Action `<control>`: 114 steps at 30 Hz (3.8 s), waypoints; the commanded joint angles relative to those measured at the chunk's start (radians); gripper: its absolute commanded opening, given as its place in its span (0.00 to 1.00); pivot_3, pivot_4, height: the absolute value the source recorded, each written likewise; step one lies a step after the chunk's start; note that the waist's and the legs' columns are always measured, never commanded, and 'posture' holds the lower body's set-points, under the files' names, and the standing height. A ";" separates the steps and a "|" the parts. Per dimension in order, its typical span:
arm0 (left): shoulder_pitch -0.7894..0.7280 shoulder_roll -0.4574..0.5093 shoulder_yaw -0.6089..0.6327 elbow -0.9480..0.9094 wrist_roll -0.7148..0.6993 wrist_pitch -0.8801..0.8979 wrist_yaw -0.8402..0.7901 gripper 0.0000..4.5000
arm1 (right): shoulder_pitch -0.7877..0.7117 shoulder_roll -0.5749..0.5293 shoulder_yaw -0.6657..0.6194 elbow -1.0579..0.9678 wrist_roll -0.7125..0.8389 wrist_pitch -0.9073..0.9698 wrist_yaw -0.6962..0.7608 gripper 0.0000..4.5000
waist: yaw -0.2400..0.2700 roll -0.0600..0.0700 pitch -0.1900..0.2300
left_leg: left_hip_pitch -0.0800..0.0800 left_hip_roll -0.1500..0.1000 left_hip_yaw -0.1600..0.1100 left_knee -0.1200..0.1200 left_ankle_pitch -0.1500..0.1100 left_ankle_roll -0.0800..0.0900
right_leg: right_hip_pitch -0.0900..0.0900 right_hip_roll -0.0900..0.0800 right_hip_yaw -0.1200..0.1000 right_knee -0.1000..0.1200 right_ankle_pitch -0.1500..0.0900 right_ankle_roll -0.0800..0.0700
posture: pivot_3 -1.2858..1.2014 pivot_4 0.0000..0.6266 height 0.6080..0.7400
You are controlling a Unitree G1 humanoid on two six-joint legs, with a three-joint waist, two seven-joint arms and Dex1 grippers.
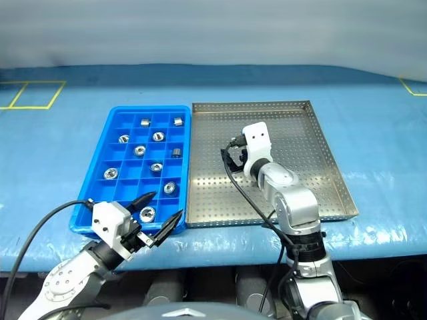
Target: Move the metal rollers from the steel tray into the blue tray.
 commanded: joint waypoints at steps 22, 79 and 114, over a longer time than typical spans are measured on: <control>-0.109 0.034 -0.014 0.048 -0.047 0.029 -0.063 1.00 | 0.163 0.036 -0.023 0.006 0.001 0.005 -0.044 0.40 | -0.085 0.002 -0.002 | 0.011 0.000 0.000 0.002 0.000 0.000 | 0.012 0.000 0.002 0.000 0.000 0.001 | 0.50 0.24 1.00; 0.545 -0.229 -0.025 -0.221 0.202 -0.286 0.263 1.00 | -0.253 0.309 0.361 0.525 -0.031 -0.273 0.320 0.40 | 0.230 0.000 0.001 | -0.001 0.000 -0.001 -0.008 0.000 0.000 | -0.005 0.000 -0.003 -0.005 -0.005 -0.005 | 0.75 0.24 1.00; -0.007 -0.044 0.214 -0.033 -0.003 -0.045 0.135 1.00 | -0.064 0.108 0.180 0.002 0.002 -0.110 0.218 1.00 | 0.086 0.001 -0.001 | 0.000 0.000 -0.001 -0.006 0.000 -0.001 | -0.002 0.000 -0.003 -0.003 -0.004 -0.004 | 0.54 0.24 1.00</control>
